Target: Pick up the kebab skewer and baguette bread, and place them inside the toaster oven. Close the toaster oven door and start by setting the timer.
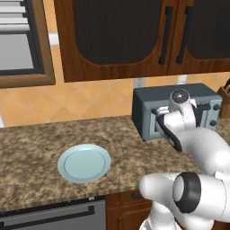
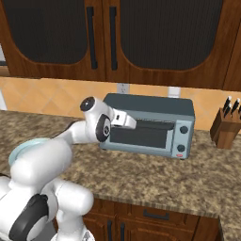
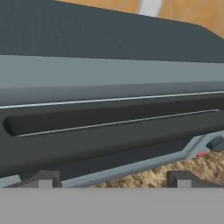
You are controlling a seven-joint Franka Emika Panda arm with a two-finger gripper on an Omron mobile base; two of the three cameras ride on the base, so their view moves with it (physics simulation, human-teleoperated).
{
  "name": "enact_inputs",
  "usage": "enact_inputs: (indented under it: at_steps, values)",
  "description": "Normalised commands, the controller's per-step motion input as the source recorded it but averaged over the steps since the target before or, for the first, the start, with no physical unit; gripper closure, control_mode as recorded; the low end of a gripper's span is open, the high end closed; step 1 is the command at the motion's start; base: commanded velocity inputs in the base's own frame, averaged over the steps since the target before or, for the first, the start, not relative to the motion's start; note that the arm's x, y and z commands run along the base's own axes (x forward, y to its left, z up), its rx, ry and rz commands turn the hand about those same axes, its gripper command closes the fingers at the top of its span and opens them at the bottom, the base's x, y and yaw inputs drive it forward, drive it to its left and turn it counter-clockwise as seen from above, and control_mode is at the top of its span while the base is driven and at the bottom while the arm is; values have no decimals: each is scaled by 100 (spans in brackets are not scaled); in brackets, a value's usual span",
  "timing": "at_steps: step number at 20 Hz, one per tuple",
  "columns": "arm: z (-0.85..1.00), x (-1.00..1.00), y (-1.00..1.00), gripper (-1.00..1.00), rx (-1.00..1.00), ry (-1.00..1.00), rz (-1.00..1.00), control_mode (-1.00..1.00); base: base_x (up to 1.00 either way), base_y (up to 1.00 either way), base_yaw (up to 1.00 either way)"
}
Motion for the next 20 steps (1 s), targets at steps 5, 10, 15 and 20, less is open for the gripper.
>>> enact_inputs:
  at_steps: [5, 10, 15, 20]
  values:
    - [26, -97, -40, -100, 6, 1, 2, -100, 0, 0, 0]
    - [42, -95, -57, -100, 6, 0, 9, -100, 0, 0, 0]
    - [30, -68, -71, -100, 6, 0, 17, -100, 0, 0, 0]
    - [14, -14, -78, -100, 13, 0, 15, -100, 0, 0, 0]
